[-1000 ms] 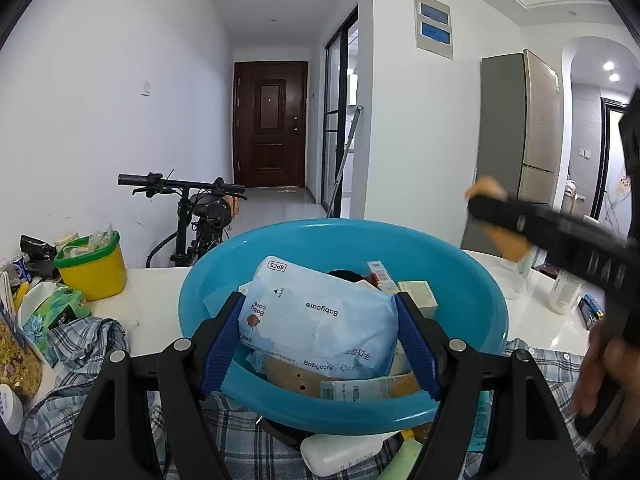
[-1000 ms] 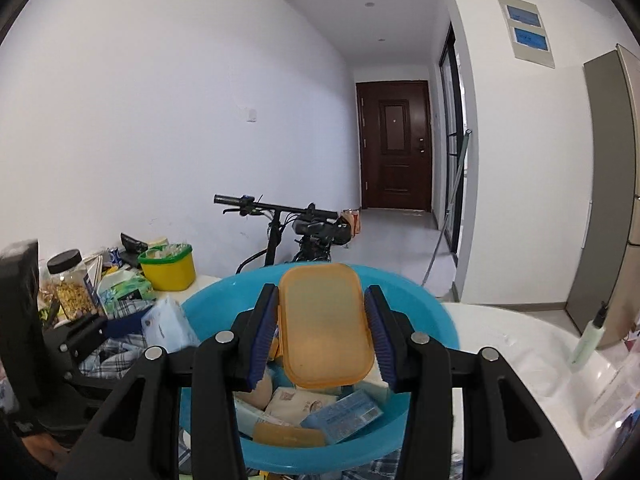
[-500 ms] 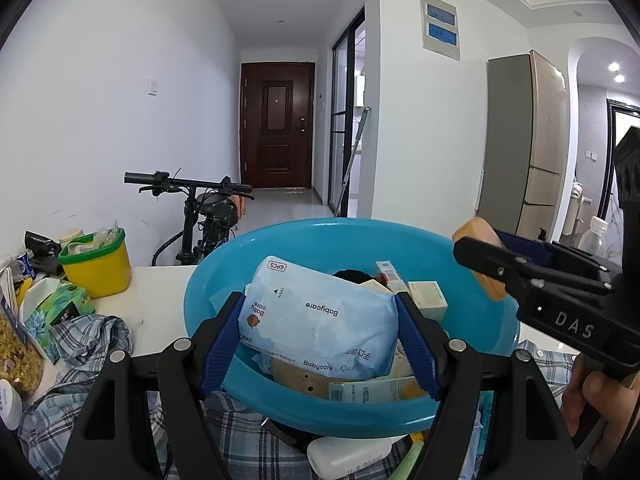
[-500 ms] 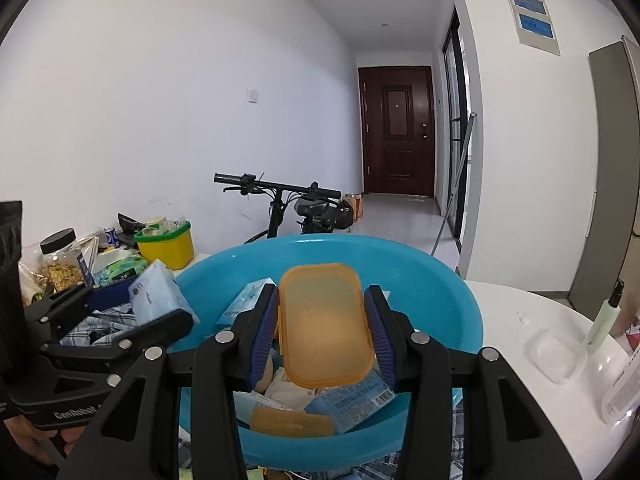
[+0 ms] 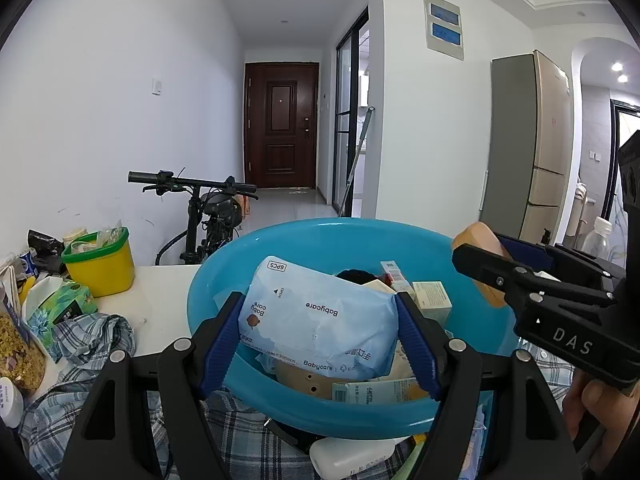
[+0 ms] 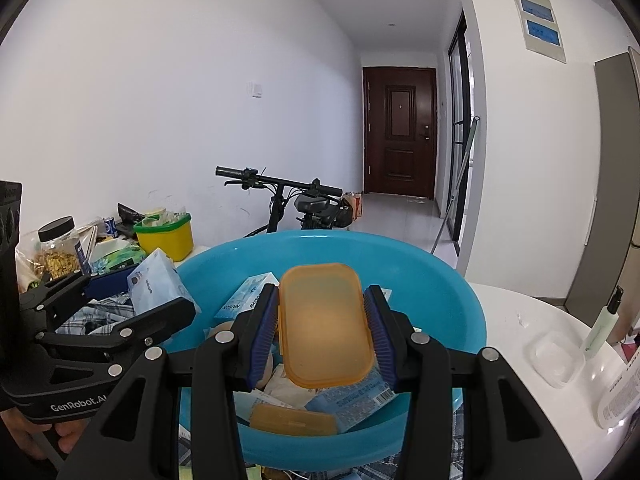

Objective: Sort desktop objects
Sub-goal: 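Lower the orange soap into the blue basin and open the right tool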

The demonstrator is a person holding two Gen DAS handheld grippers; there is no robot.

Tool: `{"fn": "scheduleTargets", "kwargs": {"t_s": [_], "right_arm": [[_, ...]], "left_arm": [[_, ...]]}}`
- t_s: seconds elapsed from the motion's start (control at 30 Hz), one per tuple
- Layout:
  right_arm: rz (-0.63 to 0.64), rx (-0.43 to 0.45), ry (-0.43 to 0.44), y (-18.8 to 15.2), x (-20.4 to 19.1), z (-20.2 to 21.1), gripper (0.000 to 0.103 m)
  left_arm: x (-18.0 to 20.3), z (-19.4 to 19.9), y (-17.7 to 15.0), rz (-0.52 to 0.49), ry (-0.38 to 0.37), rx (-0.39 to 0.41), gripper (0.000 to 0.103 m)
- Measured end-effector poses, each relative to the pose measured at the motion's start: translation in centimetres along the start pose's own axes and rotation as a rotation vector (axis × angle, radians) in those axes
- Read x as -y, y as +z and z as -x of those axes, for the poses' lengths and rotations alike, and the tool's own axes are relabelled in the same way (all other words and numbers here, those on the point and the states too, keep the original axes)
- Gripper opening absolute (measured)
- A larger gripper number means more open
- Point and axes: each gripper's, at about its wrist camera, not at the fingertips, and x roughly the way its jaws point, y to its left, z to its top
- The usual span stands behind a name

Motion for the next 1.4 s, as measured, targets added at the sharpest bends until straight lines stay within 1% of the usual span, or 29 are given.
{"fn": "scheduleTargets", "kwargs": {"t_s": [0.73,0.87,1.4], "right_arm": [[-0.010,0.006,0.000,0.2,0.6,0.1,0.043],[-0.026,0.012,0.026,0.2,0.6,0.2,0.043],[-0.023,0.007,0.017,0.2,0.4,0.0,0.043]], "left_arm": [[0.6,0.1,-0.3,-0.014,0.003,-0.003,0.076],[0.6,0.2,-0.3,-0.012,0.004,-0.002,0.076],[1.1,0.7,0.0,-0.012,0.003,0.004,0.076]]}}
